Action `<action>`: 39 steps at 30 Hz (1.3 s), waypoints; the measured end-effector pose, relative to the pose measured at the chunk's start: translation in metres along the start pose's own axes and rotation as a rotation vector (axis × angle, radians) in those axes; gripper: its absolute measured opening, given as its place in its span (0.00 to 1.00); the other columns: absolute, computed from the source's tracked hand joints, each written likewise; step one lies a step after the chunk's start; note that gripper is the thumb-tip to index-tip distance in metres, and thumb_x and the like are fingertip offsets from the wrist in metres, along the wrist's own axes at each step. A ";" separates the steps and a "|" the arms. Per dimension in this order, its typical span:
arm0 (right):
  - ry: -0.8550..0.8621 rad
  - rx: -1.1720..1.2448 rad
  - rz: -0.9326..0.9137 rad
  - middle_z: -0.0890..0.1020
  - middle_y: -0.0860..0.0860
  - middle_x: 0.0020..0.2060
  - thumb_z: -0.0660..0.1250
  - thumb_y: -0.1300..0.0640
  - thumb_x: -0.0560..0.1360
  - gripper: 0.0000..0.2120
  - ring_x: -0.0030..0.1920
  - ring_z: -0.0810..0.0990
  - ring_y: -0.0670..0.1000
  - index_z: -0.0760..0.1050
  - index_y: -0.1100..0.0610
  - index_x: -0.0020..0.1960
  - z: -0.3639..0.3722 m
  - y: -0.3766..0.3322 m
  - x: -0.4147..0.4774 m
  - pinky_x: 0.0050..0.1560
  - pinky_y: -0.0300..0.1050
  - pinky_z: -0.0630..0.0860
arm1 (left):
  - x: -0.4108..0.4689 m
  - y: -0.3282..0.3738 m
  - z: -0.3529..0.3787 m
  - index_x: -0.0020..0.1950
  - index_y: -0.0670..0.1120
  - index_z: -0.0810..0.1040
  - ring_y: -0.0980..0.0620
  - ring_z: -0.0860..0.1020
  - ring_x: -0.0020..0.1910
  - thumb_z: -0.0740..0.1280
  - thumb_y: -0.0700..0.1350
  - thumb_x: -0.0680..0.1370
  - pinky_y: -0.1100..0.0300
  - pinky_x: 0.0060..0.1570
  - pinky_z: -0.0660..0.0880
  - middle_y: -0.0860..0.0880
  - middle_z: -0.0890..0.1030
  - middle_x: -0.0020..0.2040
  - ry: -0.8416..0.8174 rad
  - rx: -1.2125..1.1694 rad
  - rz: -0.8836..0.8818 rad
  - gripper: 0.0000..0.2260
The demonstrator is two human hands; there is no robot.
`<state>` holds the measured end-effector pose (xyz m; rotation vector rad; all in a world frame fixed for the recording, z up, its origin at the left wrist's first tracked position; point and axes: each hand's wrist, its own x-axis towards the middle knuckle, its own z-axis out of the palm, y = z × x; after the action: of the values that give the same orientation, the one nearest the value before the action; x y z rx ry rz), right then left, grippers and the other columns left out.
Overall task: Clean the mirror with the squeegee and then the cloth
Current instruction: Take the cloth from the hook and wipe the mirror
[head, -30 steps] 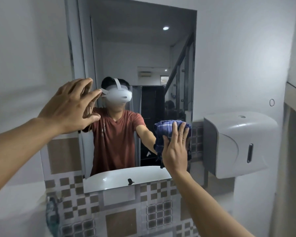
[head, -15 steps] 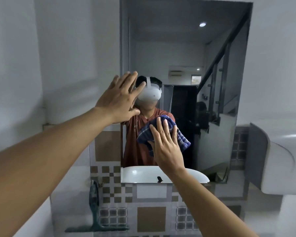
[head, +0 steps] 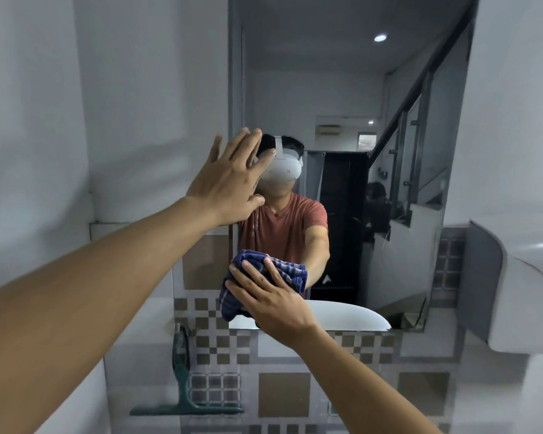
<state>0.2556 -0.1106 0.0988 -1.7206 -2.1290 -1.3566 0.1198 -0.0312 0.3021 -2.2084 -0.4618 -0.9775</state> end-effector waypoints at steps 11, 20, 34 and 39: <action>0.009 -0.051 0.306 0.56 0.55 0.81 0.62 0.47 0.80 0.34 0.81 0.46 0.56 0.54 0.54 0.81 -0.008 0.057 -0.077 0.79 0.62 0.49 | -0.049 0.036 0.040 0.80 0.52 0.61 0.36 0.54 0.79 0.74 0.57 0.72 0.34 0.75 0.54 0.37 0.55 0.80 0.062 -0.136 -0.079 0.39; 0.106 0.040 0.698 0.46 0.55 0.82 0.50 0.42 0.84 0.31 0.81 0.41 0.56 0.45 0.52 0.82 -0.023 0.107 -0.123 0.80 0.59 0.42 | -0.050 0.040 0.046 0.78 0.50 0.64 0.34 0.55 0.78 0.73 0.54 0.73 0.32 0.73 0.56 0.37 0.56 0.79 0.081 -0.176 -0.087 0.37; 0.252 0.396 1.117 0.34 0.46 0.79 0.42 0.36 0.82 0.31 0.79 0.30 0.48 0.30 0.39 0.78 0.007 0.078 -0.183 0.79 0.64 0.49 | -0.049 0.043 0.040 0.77 0.48 0.65 0.33 0.57 0.77 0.75 0.54 0.71 0.30 0.72 0.56 0.35 0.59 0.78 0.084 -0.143 -0.081 0.37; 0.251 0.428 1.126 0.37 0.48 0.80 0.39 0.36 0.82 0.29 0.80 0.32 0.49 0.30 0.39 0.78 0.029 0.049 -0.189 0.77 0.68 0.54 | -0.047 0.041 0.037 0.77 0.49 0.65 0.34 0.59 0.76 0.75 0.55 0.71 0.31 0.71 0.59 0.35 0.61 0.77 0.075 -0.128 -0.080 0.38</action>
<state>0.3770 -0.2337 0.0036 -1.8821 -0.8730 -0.6533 0.1300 -0.0367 0.2308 -2.2717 -0.4680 -1.1578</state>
